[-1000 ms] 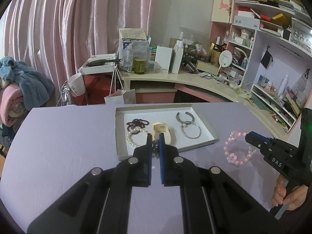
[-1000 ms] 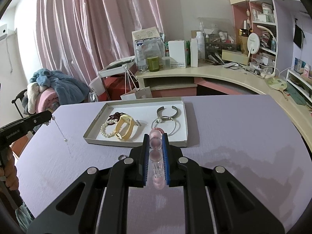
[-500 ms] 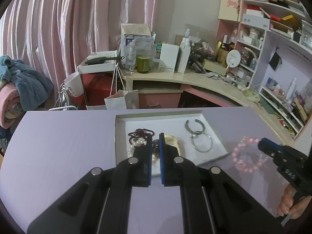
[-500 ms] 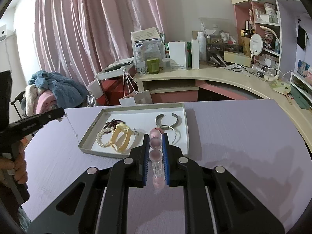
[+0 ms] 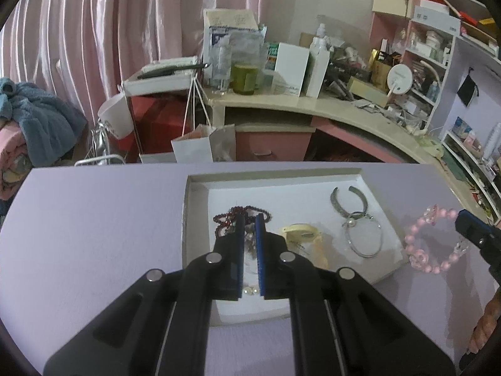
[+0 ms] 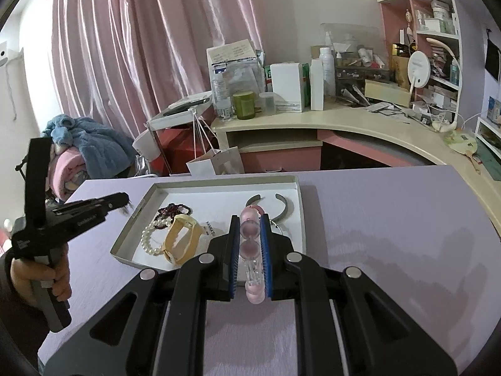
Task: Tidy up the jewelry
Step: 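Carry the bracelet toward the tray with the right tool while the left tool drops the earrings into it, then lower the pink bracelet into the tray and open the right tool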
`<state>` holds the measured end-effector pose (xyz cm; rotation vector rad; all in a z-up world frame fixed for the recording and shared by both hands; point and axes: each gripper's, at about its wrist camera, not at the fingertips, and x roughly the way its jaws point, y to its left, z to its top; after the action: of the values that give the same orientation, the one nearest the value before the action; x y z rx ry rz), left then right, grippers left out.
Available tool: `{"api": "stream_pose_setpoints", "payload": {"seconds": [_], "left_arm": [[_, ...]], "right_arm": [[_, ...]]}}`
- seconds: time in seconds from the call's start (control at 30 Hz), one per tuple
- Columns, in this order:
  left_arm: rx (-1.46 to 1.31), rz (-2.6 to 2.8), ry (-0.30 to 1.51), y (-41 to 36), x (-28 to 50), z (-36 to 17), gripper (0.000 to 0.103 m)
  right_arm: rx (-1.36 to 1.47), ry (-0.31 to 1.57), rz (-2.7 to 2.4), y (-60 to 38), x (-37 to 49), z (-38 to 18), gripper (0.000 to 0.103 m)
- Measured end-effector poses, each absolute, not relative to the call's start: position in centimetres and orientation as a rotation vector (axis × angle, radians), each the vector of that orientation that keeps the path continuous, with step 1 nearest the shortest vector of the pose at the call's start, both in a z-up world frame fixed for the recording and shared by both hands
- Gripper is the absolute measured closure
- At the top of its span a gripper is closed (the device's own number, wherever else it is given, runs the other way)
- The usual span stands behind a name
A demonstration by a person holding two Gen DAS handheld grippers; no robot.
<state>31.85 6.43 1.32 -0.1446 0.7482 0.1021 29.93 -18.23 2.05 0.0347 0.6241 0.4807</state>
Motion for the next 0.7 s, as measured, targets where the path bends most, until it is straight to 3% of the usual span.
{"api": "stream_pose_setpoints", "payload": {"seconds": [0.07,0.13,0.2,0.43,0.7], "left_arm": [[-0.153,0.109,0.753,6.7,32.0,0.9,0.093],[-0.156,0.107,0.753,6.9,31.9,0.7,0.073],[-0.159,0.110,0.739,7.0,31.7,0.8,0.062],[-0.170,0.114,0.665,7.5,29.4,2.6,0.051],[-0.154,0.120,0.596,7.6,26.6,4.5,0.046]], "right_arm": [[0.032,0.625,0.482,-18.0,30.1,2.0,0.090],[0.027,0.623,0.483,-17.8,30.2,2.1,0.090],[0.025,0.621,0.485,-17.6,30.2,2.1,0.090],[0.012,0.627,0.492,-16.0,31.3,2.1,0.090],[0.057,0.685,0.533,-12.7,34.9,0.9,0.090]]}}
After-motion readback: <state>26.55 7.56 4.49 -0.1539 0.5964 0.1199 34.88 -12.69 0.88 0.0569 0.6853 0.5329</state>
